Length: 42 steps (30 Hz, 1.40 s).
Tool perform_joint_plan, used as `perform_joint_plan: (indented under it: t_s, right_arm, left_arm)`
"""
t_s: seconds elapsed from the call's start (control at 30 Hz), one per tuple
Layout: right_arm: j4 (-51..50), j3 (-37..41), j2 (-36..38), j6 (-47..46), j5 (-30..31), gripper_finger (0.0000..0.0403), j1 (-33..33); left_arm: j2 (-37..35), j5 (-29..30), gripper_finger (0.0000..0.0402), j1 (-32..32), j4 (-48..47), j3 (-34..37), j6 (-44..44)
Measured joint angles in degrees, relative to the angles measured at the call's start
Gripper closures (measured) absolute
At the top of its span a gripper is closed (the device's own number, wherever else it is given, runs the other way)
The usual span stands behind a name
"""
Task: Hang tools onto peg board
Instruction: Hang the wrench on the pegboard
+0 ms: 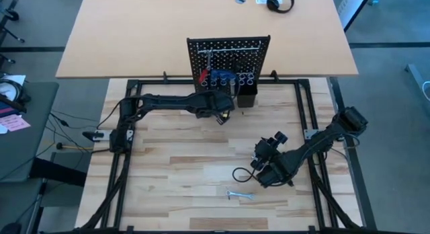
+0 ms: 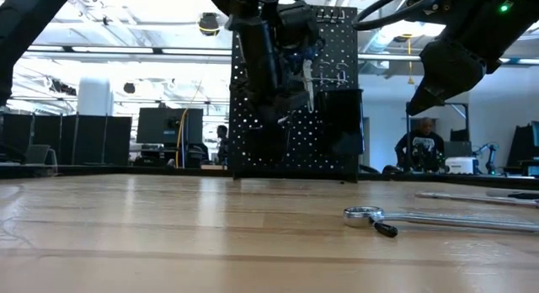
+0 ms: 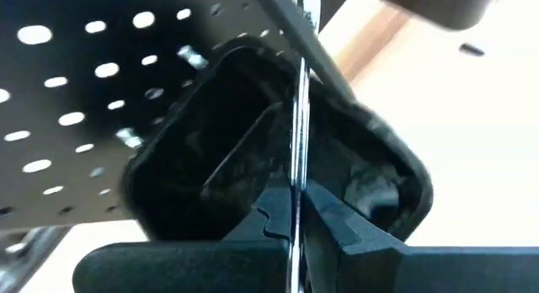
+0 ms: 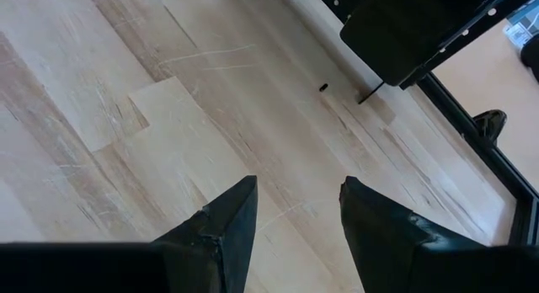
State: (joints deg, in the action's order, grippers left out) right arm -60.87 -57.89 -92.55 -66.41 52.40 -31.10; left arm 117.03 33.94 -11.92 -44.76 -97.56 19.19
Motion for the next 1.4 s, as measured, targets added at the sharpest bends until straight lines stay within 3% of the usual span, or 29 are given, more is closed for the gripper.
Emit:
perform_joint_plan:
  t_s: [0.47, 0.6, 0.87, 1.4]
  right_arm:
    - [0.08, 0.00, 0.00, -0.02, -0.11, 0.0226, -0.05]
    - [0.10, 0.00, 0.00, -0.02, -0.13, 0.0226, -0.05]
    - [0.11, 0.00, 0.00, -0.04, -0.13, 0.0226, -0.05]
    - [0.18, 0.00, 0.00, -0.07, -0.11, 0.0226, -0.03]
  left_arm:
    - [-0.15, 6.31, 0.0401, 1.27, -4.27, 0.06, 0.98]
    - [-0.21, 11.20, 0.0401, 2.12, -4.05, 1.47, 0.93]
    - [-0.44, 15.58, 0.0401, 2.32, -3.14, 2.17, 0.71]
    - [-9.14, 17.56, 0.0401, 4.80, -2.30, 2.25, -3.20]
